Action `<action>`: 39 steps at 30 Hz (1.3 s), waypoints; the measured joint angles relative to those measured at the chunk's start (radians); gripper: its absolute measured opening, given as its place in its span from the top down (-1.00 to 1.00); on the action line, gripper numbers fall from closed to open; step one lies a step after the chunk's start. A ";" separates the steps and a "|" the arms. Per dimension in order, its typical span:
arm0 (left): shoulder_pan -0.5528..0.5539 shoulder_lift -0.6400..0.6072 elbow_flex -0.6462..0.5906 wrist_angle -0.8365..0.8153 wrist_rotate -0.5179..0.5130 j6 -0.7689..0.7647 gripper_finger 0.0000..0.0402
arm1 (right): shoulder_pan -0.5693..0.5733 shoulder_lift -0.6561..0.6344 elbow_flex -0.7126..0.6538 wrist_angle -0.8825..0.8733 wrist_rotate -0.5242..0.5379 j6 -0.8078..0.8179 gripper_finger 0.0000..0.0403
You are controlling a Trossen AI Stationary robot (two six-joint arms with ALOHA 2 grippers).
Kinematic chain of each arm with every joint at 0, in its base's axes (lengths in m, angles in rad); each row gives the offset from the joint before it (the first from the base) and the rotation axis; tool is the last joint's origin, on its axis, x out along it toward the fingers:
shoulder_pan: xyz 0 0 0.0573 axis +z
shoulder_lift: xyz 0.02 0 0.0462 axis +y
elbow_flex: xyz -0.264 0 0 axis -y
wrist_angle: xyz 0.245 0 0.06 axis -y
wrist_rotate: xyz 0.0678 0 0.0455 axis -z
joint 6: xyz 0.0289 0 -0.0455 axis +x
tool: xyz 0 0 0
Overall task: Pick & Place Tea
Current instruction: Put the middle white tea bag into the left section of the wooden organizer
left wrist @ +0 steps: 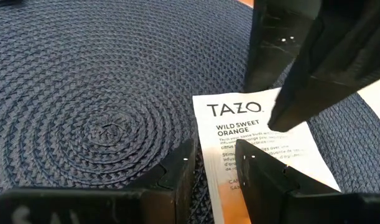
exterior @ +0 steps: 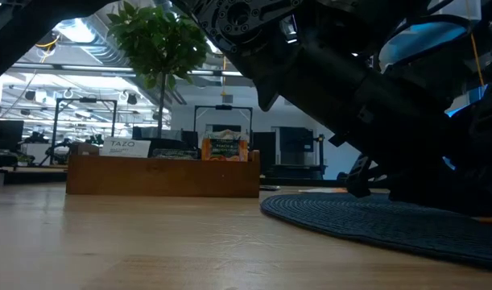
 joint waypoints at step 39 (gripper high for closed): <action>0.079 -0.207 -0.009 -0.185 -0.027 0.181 0.43 | 0.002 -0.004 0.054 -0.081 -0.102 -0.129 0.98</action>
